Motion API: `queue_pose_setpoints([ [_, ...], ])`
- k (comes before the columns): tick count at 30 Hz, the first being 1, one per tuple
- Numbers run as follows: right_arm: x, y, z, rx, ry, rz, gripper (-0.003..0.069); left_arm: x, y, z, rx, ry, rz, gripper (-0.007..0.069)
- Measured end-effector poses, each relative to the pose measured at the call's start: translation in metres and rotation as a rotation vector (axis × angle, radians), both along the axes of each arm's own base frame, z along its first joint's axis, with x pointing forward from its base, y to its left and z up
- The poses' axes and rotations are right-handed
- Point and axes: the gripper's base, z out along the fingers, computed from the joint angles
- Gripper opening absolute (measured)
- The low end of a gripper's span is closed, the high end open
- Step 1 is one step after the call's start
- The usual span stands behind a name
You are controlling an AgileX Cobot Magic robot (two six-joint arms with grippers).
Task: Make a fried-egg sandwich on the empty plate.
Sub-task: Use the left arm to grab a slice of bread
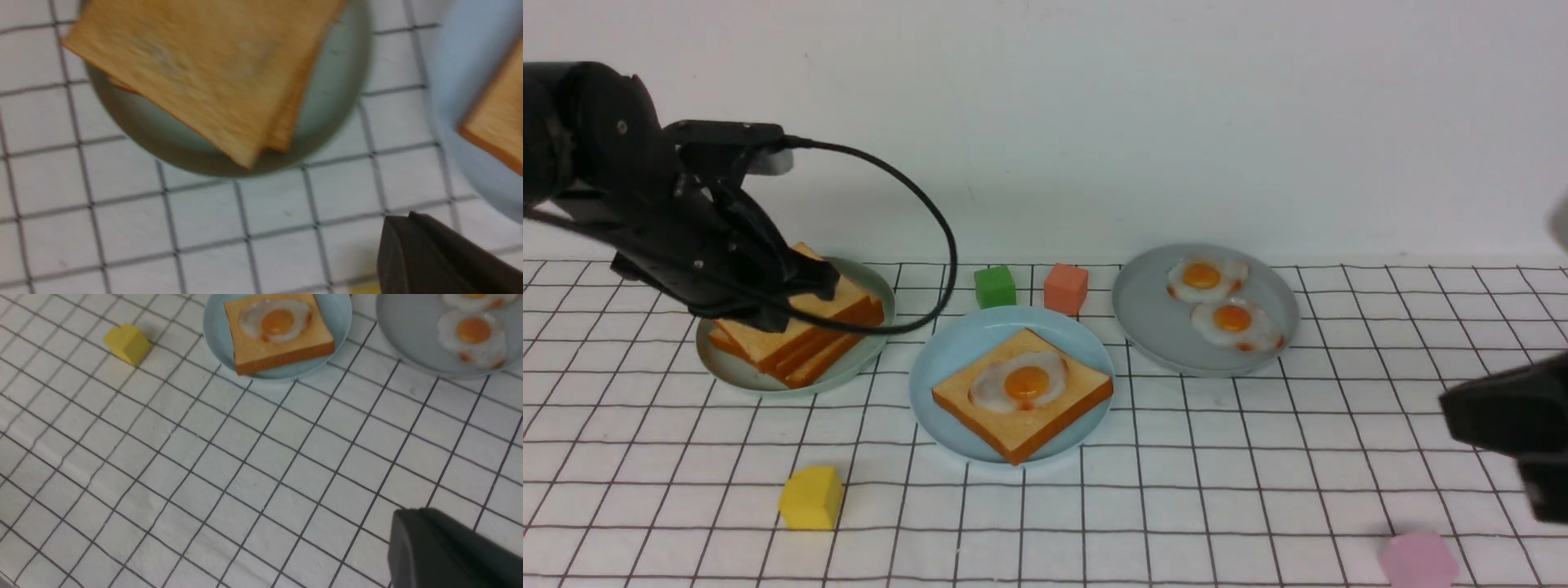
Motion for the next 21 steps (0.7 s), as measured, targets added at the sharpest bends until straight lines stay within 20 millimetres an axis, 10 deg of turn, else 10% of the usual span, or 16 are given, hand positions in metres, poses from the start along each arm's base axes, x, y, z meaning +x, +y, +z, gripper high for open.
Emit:
queue_pose_setpoints([
  [7, -0.007, -0.003, 0.001, 0.015, -0.016, 0.001, 0.0014, 0.032, 0.003, -0.020, 0.099, -0.004, -0.160, 0.0082],
  [15, -0.008, -0.002, 0.001, 0.026, 0.000, 0.005, 0.0016, 0.054, 0.005, -0.053, 0.206, -0.047, -0.247, 0.0403],
  [21, -0.008, -0.002, 0.001, 0.037, 0.008, 0.004, 0.0016, 0.063, 0.005, -0.073, 0.220, -0.049, -0.254, 0.0444],
])
